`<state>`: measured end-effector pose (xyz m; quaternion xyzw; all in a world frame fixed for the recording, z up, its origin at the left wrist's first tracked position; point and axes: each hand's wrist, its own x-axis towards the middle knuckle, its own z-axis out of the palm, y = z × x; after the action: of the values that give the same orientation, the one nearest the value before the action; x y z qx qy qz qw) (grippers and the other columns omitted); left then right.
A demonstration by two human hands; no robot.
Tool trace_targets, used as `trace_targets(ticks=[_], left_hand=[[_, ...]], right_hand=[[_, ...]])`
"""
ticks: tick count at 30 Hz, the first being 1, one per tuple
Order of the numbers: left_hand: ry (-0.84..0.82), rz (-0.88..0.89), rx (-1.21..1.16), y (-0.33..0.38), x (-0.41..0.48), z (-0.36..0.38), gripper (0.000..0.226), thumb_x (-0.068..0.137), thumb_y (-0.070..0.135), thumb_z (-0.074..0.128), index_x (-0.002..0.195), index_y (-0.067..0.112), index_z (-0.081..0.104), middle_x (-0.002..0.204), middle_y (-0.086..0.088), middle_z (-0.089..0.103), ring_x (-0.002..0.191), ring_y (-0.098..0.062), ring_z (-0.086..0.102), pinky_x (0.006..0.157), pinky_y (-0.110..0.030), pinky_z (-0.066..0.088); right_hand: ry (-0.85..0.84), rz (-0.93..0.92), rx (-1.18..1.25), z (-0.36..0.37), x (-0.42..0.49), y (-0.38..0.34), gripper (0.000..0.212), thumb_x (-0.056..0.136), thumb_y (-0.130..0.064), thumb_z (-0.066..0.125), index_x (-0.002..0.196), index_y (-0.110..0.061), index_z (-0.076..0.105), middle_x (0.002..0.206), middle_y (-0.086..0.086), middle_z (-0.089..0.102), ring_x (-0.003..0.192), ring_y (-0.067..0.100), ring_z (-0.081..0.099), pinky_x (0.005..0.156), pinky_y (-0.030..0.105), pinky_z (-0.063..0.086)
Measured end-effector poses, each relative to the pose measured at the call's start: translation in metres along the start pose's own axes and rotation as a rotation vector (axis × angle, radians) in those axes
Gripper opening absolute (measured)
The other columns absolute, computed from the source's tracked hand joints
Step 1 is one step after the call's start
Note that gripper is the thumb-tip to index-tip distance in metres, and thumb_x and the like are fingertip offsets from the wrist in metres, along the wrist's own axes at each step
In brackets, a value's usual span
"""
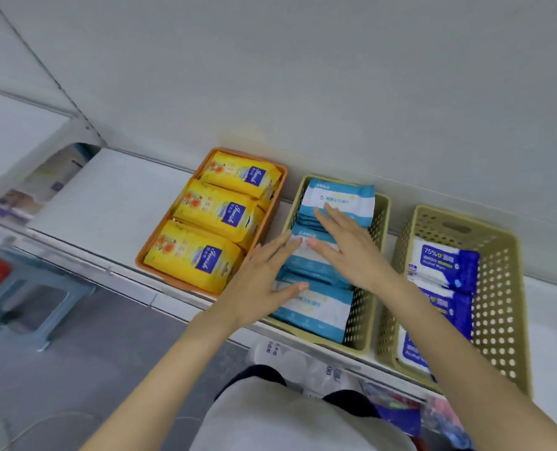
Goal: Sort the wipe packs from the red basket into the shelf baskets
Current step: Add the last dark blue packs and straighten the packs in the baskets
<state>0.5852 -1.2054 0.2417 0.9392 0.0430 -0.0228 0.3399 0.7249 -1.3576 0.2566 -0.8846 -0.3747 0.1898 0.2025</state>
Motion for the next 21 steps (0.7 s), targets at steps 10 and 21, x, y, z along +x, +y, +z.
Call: trace_targets(ticks=[10,21], left_hand=[[0.265,-0.343,-0.184,0.026,-0.048,-0.007,0.064,0.092,0.05,0.051,0.149,0.032,0.027,0.158,0.014,0.017,0.142,0.0,0.013,0.114,-0.023,0.011],[0.423,-0.484,-0.255,0.045,-0.071,-0.002,0.058,0.093,0.047,0.052,0.145,0.03,0.034,0.155,0.01,0.026,0.142,-0.002,0.019,0.116,-0.028,0.018]], right_hand=[[0.008,-0.159,0.19,0.018,-0.023,-0.038,0.073,0.08,-0.069,0.03,0.146,-0.039,0.021,0.156,-0.001,0.023,0.143,0.018,0.019,0.116,0.039,0.014],[-0.032,-0.238,0.236,0.023,-0.025,-0.061,0.073,0.081,-0.065,0.034,0.147,-0.035,0.026,0.156,-0.003,0.022,0.144,0.018,0.017,0.116,0.048,0.017]])
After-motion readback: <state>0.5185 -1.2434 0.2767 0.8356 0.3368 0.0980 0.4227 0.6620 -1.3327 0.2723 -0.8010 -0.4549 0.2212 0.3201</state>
